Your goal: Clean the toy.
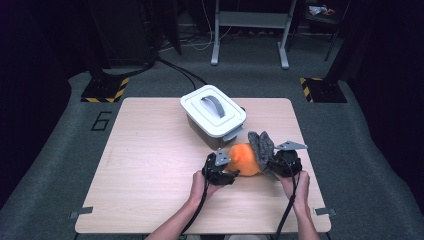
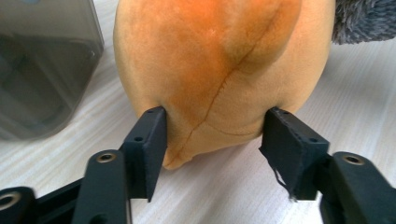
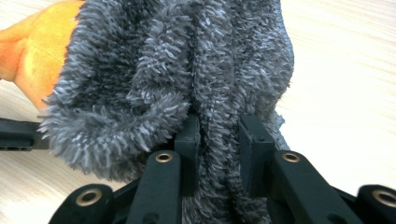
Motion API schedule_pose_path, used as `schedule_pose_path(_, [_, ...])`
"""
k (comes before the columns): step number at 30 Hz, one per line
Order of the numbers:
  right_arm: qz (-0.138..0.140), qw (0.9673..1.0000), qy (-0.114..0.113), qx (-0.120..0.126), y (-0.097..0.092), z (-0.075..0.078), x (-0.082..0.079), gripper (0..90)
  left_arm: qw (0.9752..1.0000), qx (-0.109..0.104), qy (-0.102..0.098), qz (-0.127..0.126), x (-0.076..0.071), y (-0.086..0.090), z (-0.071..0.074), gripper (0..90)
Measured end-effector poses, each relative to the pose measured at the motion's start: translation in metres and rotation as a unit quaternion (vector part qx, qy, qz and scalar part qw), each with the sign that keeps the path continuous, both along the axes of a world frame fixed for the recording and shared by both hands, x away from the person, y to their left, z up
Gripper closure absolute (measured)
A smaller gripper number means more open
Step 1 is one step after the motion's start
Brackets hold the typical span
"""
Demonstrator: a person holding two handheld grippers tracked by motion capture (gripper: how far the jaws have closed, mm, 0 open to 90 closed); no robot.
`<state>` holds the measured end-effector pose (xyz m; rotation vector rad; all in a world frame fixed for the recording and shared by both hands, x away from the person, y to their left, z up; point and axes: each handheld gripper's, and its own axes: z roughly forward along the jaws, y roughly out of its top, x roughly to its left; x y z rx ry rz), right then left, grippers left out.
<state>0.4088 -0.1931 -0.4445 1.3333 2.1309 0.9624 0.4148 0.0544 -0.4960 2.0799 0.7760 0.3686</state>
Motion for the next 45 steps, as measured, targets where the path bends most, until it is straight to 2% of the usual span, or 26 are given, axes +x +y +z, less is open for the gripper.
schedule_pose_path(1, [-0.001, 1.0000, 0.000, 0.002, 0.000, 0.000, -0.001, 71.9, 1.0000, 0.005, -0.006, 0.000, 0.000, -0.001, 0.000, 48.5])
schedule_pose_path(2, [-0.001, 1.0000, 0.000, 0.002, 0.000, 0.000, -0.001, 71.9, 0.9999, 0.005, -0.009, -0.001, 0.000, -0.002, 0.000, 48.5])
schedule_pose_path(3, [0.002, 1.0000, -0.002, 0.001, -0.002, 0.000, -0.001, 71.9, 0.9999, 0.007, -0.013, 0.000, 0.000, -0.003, 0.000, 57.5])
schedule_pose_path(4, [0.002, 1.0000, -0.002, 0.001, -0.002, 0.000, -0.001, 71.9, 0.9999, 0.003, -0.011, 0.001, 0.000, -0.003, 0.000, 57.5])
schedule_pose_path(5, [-0.001, 1.0000, -0.002, 0.002, -0.002, 0.001, -0.002, 71.9, 0.9999, 0.002, -0.014, -0.001, 0.000, -0.002, 0.001, 62.1])
schedule_pose_path(8, [-0.001, 1.0000, -0.007, 0.003, -0.006, 0.002, -0.005, 71.9, 0.9999, -0.008, -0.011, -0.002, 0.000, -0.002, 0.002, 72.8])
schedule_pose_path(11, [-0.002, 0.9998, -0.016, 0.006, -0.007, 0.008, -0.011, 71.9, 0.9997, -0.023, 0.000, -0.009, 0.000, -0.001, 0.006, 78.0])
schedule_pose_path(12, [-0.002, 0.9998, -0.016, 0.006, -0.007, 0.008, -0.011, 71.9, 0.9996, -0.024, 0.003, -0.013, 0.001, -0.001, 0.007, 78.0])
schedule_pose_path(14, [0.003, 0.9997, -0.022, 0.003, -0.006, 0.013, -0.015, 71.9, 0.9987, -0.044, 0.018, -0.019, 0.000, 0.000, 0.010, 78.9])
schedule_pose_path(16, [0.007, 0.9996, -0.028, 0.002, -0.003, 0.017, -0.019, 71.9, 0.9982, -0.051, 0.019, -0.026, -0.001, 0.000, 0.013, 79.4])
schedule_pose_path(19, [0.018, 0.9992, -0.037, -0.001, 0.004, 0.024, -0.024, 71.9, 0.9963, -0.067, 0.036, -0.041, -0.003, 0.000, 0.017, 79.9])
schedule_pose_path(21, [0.026, 0.9987, -0.044, -0.002, 0.009, 0.028, -0.026, 71.9, 0.9963, -0.066, 0.036, -0.042, -0.004, -0.001, 0.019, 80.0])
schedule_pose_path(23, [0.034, 0.9982, -0.048, -0.010, 0.016, 0.033, -0.029, 71.9, 0.9950, -0.075, 0.051, -0.042, -0.003, 0.001, 0.019, 80.0])
schedule_pose_path(26, [0.043, 0.9976, -0.052, -0.017, 0.026, 0.035, -0.030, 71.9, 0.9947, -0.076, 0.056, -0.038, -0.002, 0.001, 0.018, 79.6])
schedule_pose_path(27, [0.046, 0.9968, -0.055, -0.036, 0.032, 0.033, -0.027, 71.9, 0.9951, -0.071, 0.058, -0.037, -0.001, 0.000, 0.018, 79.2])
schedule_pose_path(33, [0.039, 0.9965, -0.052, -0.054, 0.040, 0.024, -0.016, 72.2, 0.9967, -0.052, 0.058, -0.020, 0.003, 0.002, 0.014, 77.4])
schedule_pose_path(39, [0.024, 0.9977, -0.041, -0.048, 0.034, 0.019, -0.010, 72.2, 0.9965, -0.055, 0.062, -0.010, 0.005, 0.003, 0.012, 77.5])
schedule_pose_path(45, [0.005, 0.9988, -0.028, -0.039, 0.016, 0.010, -0.008, 72.1, 0.9960, -0.061, 0.065, -0.009, 0.007, 0.004, 0.011, 77.4])
